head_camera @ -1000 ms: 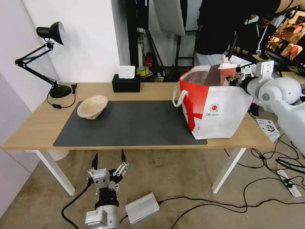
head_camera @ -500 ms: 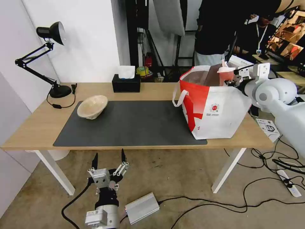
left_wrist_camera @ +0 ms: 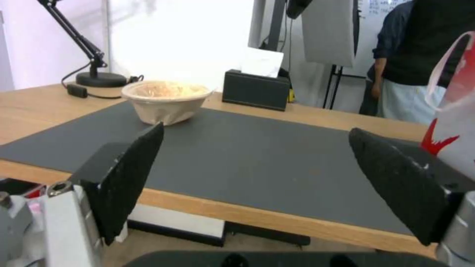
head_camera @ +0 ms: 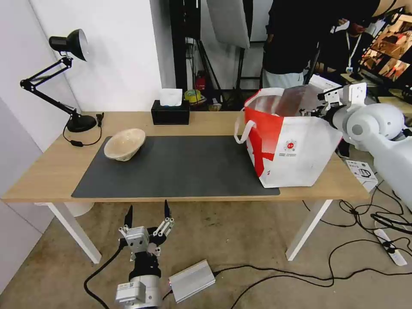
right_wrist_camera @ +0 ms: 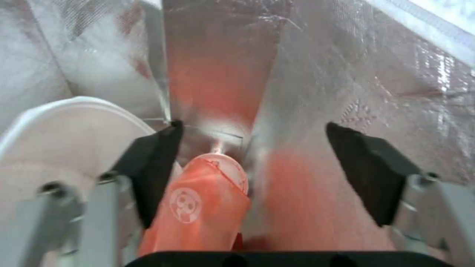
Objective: Pick up the trash from the table and place it into the takeout bag.
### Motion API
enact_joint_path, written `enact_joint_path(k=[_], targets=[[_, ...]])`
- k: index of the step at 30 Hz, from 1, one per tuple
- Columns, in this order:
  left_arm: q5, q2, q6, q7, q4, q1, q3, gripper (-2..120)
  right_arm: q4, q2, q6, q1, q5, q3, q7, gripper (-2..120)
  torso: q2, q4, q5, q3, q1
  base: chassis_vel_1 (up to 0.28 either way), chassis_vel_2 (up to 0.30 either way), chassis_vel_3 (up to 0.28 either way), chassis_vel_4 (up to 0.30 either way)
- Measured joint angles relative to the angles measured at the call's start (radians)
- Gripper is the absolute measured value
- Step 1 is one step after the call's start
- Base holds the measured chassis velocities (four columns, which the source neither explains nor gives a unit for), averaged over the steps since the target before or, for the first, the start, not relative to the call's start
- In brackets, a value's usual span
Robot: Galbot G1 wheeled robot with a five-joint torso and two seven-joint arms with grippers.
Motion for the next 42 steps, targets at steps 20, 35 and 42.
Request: enact_joint_path(k=[20,35,42], targets=[[0.008,-0.003,0.000,-0.001,0.007,0.002,0.006,100,0.033,-0.004,0.111,-0.040,-0.002,0.039,-0.018,100,0.000,0.0000,0.0000,0.000,0.000,0.000,0.000,0.000,0.000],[0.012,-0.015,-0.006,-0.002,0.010,-0.001,0.004,100,0.203,0.040,0.645,-0.206,-0.107,0.114,0.101,100,0.000,0.0001,-0.0001,0.000,0.000,0.000,0.000,0.000,0.000],[0.014,-0.015,-0.007,-0.005,0.001,0.001,0.001,100,0.284,0.070,0.792,-0.320,-0.194,0.169,0.157,100,0.000,0.0000,-0.0001,0.000,0.000,0.000,0.000,0.000,0.000]])
